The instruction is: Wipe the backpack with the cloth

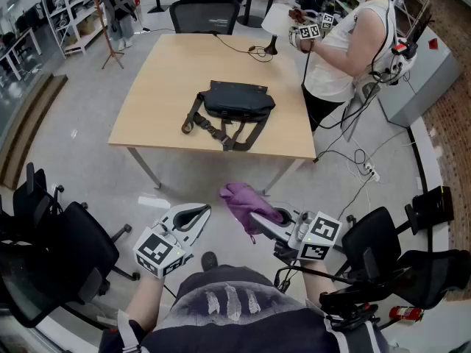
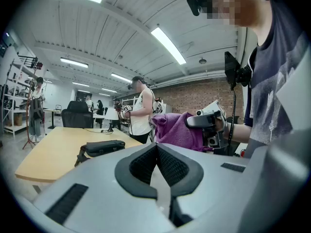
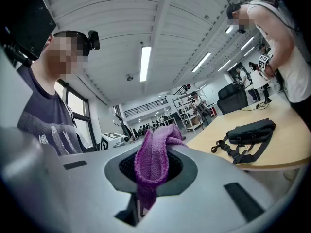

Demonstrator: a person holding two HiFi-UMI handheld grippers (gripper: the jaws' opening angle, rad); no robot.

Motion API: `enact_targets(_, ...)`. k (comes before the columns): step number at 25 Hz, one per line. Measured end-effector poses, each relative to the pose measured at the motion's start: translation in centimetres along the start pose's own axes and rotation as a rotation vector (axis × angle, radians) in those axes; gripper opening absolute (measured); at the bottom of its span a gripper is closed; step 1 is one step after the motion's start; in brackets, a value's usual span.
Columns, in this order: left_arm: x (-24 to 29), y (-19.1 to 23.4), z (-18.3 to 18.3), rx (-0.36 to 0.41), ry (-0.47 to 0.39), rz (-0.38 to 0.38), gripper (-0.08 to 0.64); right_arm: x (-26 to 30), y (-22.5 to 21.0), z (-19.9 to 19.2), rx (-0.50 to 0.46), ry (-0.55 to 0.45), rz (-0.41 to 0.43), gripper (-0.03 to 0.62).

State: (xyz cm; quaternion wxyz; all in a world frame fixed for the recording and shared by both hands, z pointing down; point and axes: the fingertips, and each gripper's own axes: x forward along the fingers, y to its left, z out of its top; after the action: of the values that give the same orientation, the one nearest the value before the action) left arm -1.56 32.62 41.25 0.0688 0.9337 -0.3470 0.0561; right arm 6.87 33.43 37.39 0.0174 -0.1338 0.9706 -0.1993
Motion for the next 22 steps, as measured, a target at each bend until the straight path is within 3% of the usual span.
enact_targets(12,0.7,7.6,0.6,-0.022,-0.014,-0.011,0.006,5.3,-4.2,1.8,-0.007,0.013,-0.025,0.032)
enact_targets(17,4.0,9.2,0.4,-0.036,0.026,-0.011,0.006,6.4,-7.5,1.5,-0.083,0.108,0.013,0.032)
enact_targets(22,9.9,12.6,0.4,-0.07,0.076,0.044,0.006,6.3,-14.2,2.3,-0.031,0.159,0.054,0.032)
